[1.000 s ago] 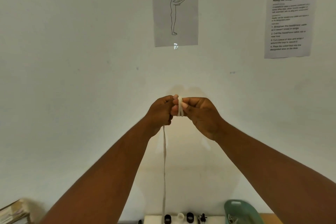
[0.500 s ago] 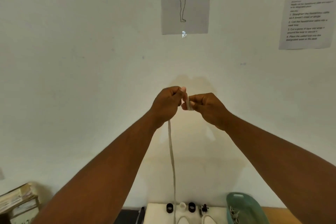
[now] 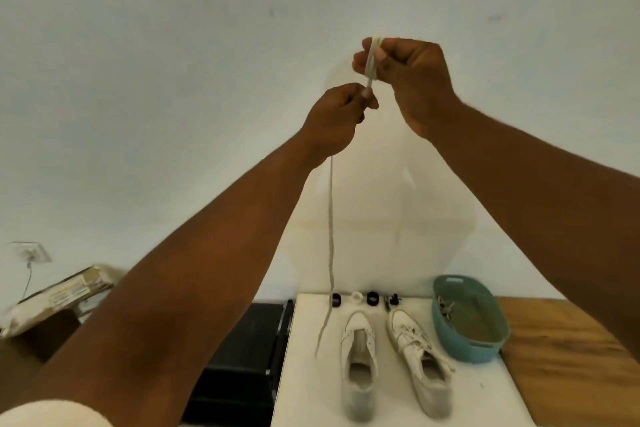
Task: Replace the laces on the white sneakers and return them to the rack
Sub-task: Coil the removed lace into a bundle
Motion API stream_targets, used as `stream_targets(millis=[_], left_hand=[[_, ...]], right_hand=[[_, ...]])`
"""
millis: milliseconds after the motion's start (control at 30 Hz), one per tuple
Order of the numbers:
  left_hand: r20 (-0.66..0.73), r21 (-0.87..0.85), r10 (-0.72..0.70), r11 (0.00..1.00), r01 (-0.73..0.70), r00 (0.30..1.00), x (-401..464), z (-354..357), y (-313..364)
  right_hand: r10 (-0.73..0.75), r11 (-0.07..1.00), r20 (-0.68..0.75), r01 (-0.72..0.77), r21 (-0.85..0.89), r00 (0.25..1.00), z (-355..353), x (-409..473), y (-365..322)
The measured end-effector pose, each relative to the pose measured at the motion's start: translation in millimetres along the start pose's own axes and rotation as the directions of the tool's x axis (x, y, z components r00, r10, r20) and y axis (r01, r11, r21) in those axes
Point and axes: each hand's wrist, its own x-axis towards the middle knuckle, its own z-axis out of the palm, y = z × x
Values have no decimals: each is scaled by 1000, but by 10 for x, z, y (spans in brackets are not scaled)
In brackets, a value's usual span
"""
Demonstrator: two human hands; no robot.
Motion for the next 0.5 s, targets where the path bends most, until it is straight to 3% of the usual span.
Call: stream_targets(millis=[133, 267, 367, 500], left_hand=[[-25, 137, 72, 988, -68, 997, -28, 54, -70], [-77, 100, 113, 989, -105, 991, 5, 9, -82], [-104, 90, 78, 994, -69, 992, 47, -19, -99], [-77, -111, -60, 992, 52, 995, 31, -29, -154]], right_hand=[[20, 982, 25, -15, -186, 999, -76, -37, 233], [101, 959, 125, -63, -275, 987, -141, -183, 376], [150, 966, 210, -98, -241, 966, -123, -319, 419], [90, 994, 253, -73, -77, 963, -44, -402, 373]])
